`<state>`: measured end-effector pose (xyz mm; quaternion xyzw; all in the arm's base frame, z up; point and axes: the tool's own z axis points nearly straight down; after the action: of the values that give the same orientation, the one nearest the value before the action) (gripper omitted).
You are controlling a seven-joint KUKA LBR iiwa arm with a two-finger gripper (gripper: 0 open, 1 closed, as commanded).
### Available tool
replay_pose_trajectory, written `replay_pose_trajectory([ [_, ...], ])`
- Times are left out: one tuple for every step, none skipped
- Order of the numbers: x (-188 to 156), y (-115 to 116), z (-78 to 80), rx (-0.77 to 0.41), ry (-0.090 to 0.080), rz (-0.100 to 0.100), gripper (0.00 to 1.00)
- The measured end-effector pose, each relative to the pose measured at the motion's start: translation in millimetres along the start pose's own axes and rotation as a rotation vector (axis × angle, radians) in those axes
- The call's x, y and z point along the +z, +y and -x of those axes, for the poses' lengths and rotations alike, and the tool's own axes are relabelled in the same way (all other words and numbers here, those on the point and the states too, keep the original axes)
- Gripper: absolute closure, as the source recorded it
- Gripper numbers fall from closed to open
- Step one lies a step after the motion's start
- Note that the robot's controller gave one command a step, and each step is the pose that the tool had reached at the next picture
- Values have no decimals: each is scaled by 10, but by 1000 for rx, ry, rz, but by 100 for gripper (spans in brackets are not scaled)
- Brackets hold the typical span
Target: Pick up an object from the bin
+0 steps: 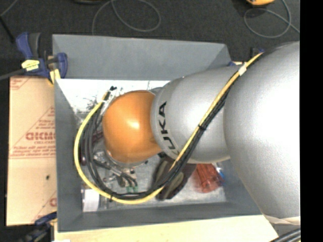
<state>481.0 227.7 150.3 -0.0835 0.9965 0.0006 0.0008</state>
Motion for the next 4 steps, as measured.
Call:
replay_pose_trajectory([
  [221, 0, 27, -275, 2, -1, 0],
  [0, 78, 50, -585, -3, 0, 0],
  [714, 110, 12, -704, -7, 0, 0],
  [851, 76, 64, -1240, -8, -1, 100],
])
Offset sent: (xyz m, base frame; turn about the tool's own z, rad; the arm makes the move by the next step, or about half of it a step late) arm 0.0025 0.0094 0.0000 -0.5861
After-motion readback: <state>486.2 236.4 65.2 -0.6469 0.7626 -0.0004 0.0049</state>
